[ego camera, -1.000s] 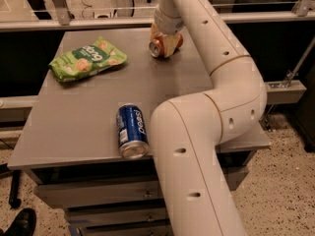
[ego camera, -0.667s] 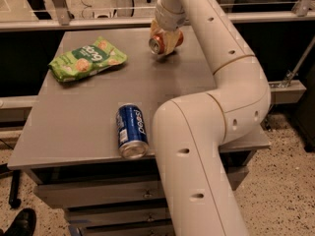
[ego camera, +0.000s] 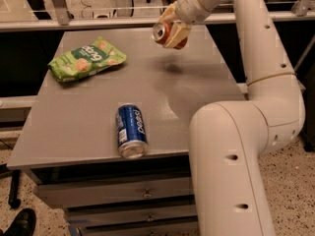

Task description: Place coke can upright

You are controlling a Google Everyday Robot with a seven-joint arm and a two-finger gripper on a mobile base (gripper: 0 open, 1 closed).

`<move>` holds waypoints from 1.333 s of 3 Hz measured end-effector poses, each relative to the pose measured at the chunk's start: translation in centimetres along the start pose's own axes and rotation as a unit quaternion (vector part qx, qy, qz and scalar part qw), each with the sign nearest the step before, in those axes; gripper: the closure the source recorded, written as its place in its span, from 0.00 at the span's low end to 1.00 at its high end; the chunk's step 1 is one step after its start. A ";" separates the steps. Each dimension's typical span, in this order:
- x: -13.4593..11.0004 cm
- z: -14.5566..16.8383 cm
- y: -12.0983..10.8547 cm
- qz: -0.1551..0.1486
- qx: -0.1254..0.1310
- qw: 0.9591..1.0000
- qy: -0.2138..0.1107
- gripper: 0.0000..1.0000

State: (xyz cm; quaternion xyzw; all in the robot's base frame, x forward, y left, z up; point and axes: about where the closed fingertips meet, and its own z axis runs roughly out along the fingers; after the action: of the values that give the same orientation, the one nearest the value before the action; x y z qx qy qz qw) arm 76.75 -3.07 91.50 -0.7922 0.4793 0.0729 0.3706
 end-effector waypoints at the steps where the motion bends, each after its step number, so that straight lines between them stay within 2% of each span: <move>1: -1.1 -2.8 -0.6 0.107 0.060 0.985 -0.118 1.00; 2: -1.6 -6.0 -1.9 0.206 0.106 0.951 -0.203 1.00; 3: -1.7 -5.9 -2.3 0.227 0.110 0.944 -0.214 1.00; 4: -1.7 -5.8 -2.3 0.224 0.109 0.945 -0.213 1.00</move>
Offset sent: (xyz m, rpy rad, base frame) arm -0.0274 -0.0497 0.0931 0.8486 0.3727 -0.3307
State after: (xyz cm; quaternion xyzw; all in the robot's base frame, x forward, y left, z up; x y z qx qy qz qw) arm 76.32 -5.05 97.67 -0.5849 0.5592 0.2687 0.5225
